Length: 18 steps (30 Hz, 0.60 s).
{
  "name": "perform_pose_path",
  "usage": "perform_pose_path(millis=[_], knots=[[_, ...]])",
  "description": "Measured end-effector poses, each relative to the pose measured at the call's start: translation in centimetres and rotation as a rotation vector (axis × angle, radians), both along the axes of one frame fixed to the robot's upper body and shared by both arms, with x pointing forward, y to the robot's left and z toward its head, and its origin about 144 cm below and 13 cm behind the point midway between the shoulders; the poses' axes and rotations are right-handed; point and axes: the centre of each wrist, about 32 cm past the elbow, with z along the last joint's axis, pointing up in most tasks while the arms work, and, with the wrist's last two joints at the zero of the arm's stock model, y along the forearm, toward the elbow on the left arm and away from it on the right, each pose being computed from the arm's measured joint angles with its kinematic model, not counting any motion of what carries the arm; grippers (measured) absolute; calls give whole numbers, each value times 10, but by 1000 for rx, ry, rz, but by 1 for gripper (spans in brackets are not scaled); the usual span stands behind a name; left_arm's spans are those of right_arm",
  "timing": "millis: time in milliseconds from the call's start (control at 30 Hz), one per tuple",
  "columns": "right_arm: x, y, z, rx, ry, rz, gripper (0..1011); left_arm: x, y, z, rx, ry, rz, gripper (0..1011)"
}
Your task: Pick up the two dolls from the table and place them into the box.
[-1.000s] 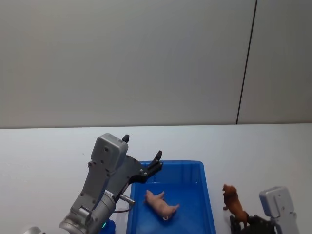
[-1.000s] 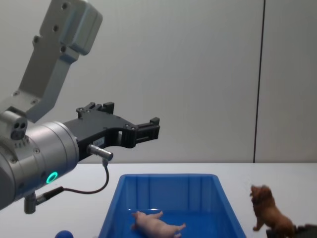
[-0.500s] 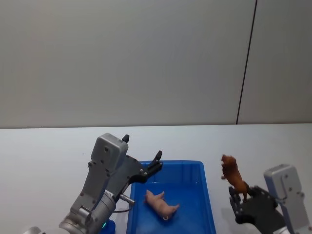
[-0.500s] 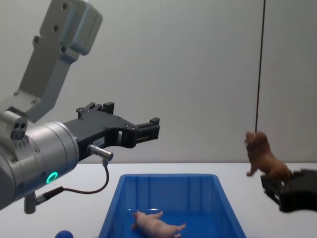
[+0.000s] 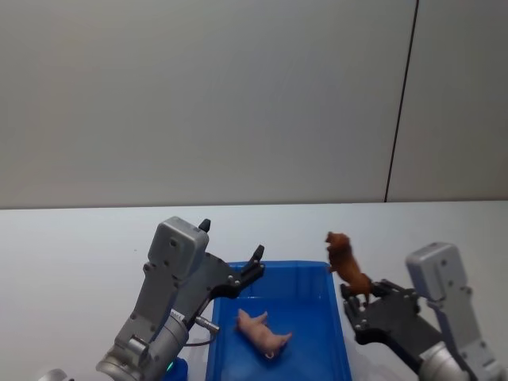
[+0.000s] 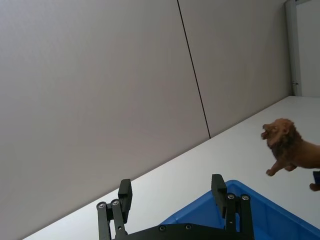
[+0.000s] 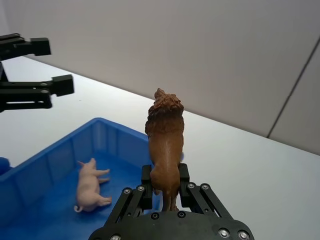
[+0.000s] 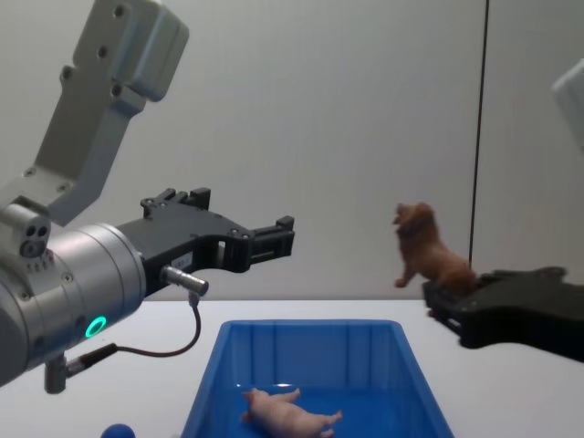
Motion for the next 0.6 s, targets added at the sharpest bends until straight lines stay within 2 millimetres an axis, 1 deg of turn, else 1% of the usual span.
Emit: perform_pose_path(millis=[167,200,267,333,400,500,600], knots=[[10,7,-2,5,19,38,279,0,0,0,0,0,0,1001],[10,8,-2,5,21,42,311,0,0,0,0,0,0,1001],[15,11,-4,7,30,57,330,0,0,0,0,0,0,1001],[20,14,-6,7,39,69,429,0,0,0,0,0,0,1001],[23,16,-7,8,44,74,474,0,0,0,0,0,0,1001],[28,19,-9,8,53,79,597,0,0,0,0,0,0,1001],[31,20,-10,9,59,77,682,0,0,0,0,0,0,1001]])
